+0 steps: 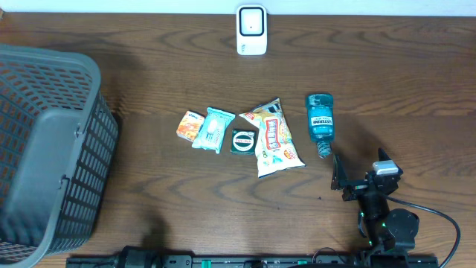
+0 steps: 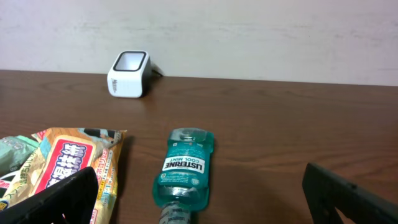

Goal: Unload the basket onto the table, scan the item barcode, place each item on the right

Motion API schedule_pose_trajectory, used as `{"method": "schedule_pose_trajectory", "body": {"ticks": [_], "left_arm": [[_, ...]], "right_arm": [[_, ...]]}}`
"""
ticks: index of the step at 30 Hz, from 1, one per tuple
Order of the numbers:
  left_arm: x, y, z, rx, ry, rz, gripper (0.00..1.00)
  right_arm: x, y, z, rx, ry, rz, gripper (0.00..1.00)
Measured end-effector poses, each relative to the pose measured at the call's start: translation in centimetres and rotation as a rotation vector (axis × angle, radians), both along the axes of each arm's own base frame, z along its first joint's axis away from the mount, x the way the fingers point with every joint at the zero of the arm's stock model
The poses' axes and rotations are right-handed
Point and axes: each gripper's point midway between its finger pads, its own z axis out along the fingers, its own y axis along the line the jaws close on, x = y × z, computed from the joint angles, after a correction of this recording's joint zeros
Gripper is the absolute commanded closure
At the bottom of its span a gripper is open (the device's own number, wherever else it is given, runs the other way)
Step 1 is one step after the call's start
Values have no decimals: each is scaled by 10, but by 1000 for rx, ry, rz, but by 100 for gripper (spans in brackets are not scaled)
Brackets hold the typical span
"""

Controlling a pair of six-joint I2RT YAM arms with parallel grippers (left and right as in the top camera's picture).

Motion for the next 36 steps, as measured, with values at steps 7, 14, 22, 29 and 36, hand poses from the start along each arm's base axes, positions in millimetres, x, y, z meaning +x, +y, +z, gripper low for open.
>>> {"method": "schedule_pose_trajectory", "body": {"ticks": [7,14,22,29,36], "left_arm": [[-40,7,-15,-20,-117,1,2],[-23,7,-31,-33,-111,17,2],[-21,17,-29,-75,-130,58,2],[24,11,-52,-126,-58,21,2],[90,2,-104,-319,110,-131,2]], "right_arm": [[0,0,0,0,0,0,1],[0,0,0,0,0,0,1],[0,0,0,0,0,0,1],[0,0,0,0,0,0,1],[0,0,0,0,0,0,1]]}}
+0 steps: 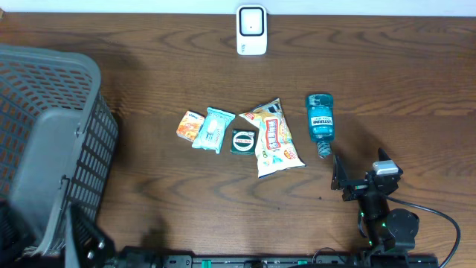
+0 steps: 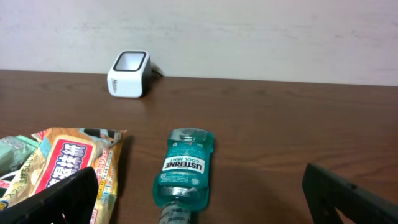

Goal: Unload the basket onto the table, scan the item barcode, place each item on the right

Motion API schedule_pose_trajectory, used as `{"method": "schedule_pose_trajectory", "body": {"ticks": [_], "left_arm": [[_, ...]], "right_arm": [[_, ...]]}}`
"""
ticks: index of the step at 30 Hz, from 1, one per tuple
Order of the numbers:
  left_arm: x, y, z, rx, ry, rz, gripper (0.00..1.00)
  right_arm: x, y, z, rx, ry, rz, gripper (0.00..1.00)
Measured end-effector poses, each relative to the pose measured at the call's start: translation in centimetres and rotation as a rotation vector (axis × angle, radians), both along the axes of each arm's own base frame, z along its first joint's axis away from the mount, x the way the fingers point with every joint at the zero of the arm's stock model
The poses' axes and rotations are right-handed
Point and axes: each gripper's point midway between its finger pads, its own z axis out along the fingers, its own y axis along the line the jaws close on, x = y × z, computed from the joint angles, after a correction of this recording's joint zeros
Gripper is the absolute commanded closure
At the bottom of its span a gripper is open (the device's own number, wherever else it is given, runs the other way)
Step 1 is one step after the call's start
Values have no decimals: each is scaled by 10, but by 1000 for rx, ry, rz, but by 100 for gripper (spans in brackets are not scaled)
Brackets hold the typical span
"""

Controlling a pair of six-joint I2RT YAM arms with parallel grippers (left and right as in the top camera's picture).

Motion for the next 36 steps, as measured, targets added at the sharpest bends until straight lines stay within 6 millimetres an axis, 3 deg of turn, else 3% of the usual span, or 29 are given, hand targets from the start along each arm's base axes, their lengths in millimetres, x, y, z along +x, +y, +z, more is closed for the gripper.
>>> {"method": "schedule_pose_trajectory", "body": {"ticks": [7,11,17,20,23,28,33,36], "left_arm": [[58,-8,-64,-101,175,-67,2],[95,-13,-124,-163,326,-92,2],[128,-17,-202,-265,492,-106,2],[135,-14,-227,-308,536,-88,2],[138,-12,-239,-328,559,-77,2],[137,-10,-258,-339,633,-55,2],[129,-9,-303,-329,814,-16,2],[116,-7,-338,-313,968,18,2]], "right_arm": [[0,0,0,0,0,0,1],[0,0,0,0,0,0,1],[0,0,0,0,0,0,1],[0,1,0,7,1,4,1],[0,1,0,70,9,0,1],[0,2,0,311,45,-14,1],[-2,10,2,494,78,19,1],[-5,25,5,584,104,101,1]]}}
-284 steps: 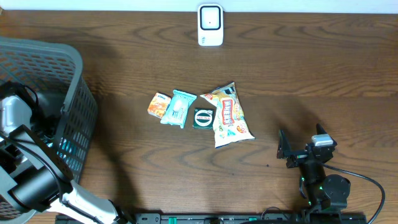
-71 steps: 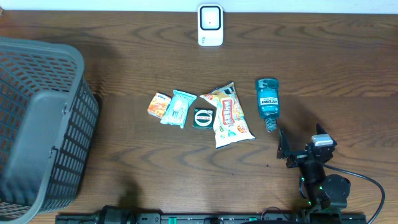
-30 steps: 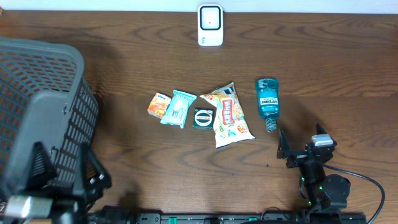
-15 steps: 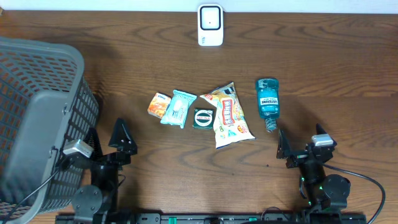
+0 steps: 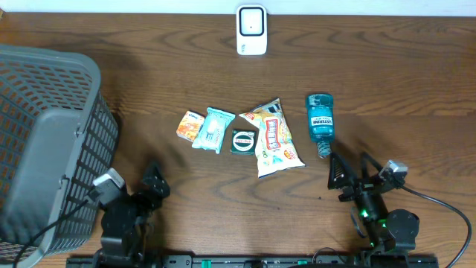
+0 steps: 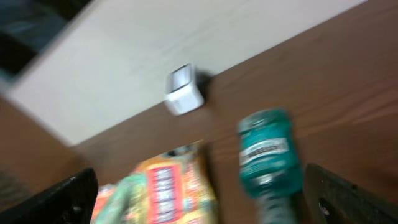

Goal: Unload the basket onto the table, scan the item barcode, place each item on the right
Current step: 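Move the right gripper left and grasp the snack bag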

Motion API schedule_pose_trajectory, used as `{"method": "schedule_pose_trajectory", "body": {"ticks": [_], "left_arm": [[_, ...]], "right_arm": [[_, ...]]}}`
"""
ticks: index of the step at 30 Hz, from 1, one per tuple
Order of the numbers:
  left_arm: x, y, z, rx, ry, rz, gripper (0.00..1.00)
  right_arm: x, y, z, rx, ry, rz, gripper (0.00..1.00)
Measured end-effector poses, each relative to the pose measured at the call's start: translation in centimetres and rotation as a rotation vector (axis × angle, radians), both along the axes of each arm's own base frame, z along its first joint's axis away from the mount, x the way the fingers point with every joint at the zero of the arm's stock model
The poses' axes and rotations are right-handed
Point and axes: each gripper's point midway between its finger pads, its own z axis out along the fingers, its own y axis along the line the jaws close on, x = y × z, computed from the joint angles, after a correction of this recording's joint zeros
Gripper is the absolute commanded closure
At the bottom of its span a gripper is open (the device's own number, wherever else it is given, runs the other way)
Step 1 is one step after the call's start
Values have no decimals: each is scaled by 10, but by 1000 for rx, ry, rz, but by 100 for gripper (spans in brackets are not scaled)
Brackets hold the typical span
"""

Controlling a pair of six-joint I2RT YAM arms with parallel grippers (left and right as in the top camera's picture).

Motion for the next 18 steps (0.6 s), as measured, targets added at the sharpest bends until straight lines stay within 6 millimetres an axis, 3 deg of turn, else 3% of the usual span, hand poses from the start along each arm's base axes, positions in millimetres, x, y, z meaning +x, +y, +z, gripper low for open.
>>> {"method": "schedule_pose_trajectory", "body": {"ticks": [6,13,16,18], "left_arm": [[-37,5,-59,38,287,-1,2],[-38,4,-59,33,291,-5,2],[-38,4,-59,32,291,-5,2],[-38,4,-59,32,292,-5,2]], "right_arm": [[-15,35,1,88,32,217,1],[-27,53,4,67,24,339,1],[-28,53,18,52,23,339,1],[-30,51,41,14,45,331,1]]}}
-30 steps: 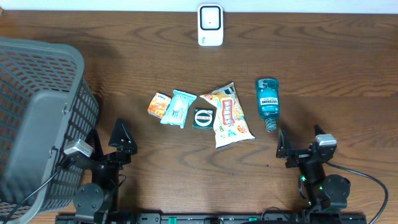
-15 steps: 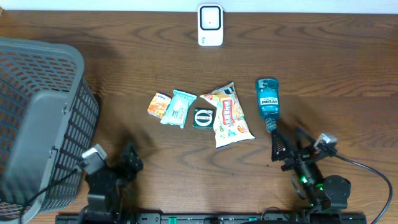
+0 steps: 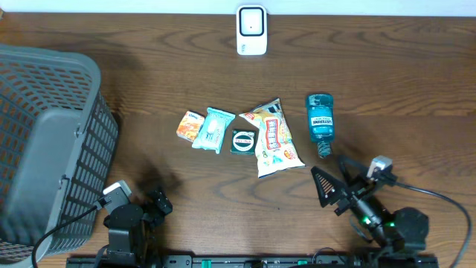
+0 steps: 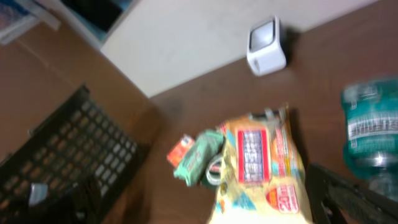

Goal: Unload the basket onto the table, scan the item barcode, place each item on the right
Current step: 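Move the right gripper left and grasp the snack bag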

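A white barcode scanner [image 3: 251,30] stands at the table's far edge, also in the right wrist view [image 4: 266,46]. In a row mid-table lie an orange packet [image 3: 190,124], a teal packet [image 3: 213,129], a round dark tin [image 3: 243,141], a snack bag [image 3: 276,138] and a blue mouthwash bottle [image 3: 320,121]. My right gripper [image 3: 336,184] is open in front of the bottle's cap, holding nothing and aimed left at the snack bag [image 4: 261,168]. My left gripper [image 3: 158,202] is low at the front left; its jaws are unclear.
A large grey mesh basket [image 3: 44,149] fills the left side, right beside the left arm, and shows in the right wrist view [image 4: 62,168]. The items lie close together, the tin touching the snack bag. Bare wood lies between the items and both arms.
My right gripper has swung left and now faces the snack bag and small packets, no longer the bottle. My left gripper has drawn back toward the front edge. No item has moved.
At first only the right arm was in view, open and still, facing the bottle and scanner. Then the left arm showed at the front left corner, later beside the basket. The right gripper tilted, then turned left. All items lie where they were.
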Motion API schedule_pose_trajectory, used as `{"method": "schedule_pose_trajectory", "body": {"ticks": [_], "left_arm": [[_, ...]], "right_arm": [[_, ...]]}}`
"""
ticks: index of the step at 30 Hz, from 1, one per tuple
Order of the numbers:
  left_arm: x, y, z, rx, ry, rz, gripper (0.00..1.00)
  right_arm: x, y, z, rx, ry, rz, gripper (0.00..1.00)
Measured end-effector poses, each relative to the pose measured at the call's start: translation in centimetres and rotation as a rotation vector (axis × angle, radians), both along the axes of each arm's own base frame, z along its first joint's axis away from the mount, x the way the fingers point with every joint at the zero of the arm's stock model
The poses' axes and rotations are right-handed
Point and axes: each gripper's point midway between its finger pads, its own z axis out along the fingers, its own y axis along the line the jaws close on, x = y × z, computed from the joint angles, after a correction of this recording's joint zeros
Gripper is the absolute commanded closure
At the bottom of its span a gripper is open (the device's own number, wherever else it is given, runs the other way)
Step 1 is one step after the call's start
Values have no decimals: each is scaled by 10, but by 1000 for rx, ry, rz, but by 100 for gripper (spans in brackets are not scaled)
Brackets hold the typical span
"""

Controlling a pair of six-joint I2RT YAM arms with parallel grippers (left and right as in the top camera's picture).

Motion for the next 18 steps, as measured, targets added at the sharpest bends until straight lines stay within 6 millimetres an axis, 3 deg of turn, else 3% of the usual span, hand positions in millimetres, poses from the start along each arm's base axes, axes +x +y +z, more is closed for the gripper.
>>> {"method": "schedule_pose_trajectory", "body": {"ticks": [5,8,11,14,18], "left_arm": [[0,0,0,0,0,0,2],[0,0,0,-1,2,0,2],[0,0,0,-2,2,-2,2],[0,0,0,-2,3,-2,2],[-1,-1,0,-3,3,-2,2]], "right_arm": [[12,-4,44,-107,68,-15,1],[29,9,53,-200,195,37,1],[42,24,47,-297,314,63,1],[54,48,20,-512,507,67,1],[81,95,-16,-718,548,85,1]]}}
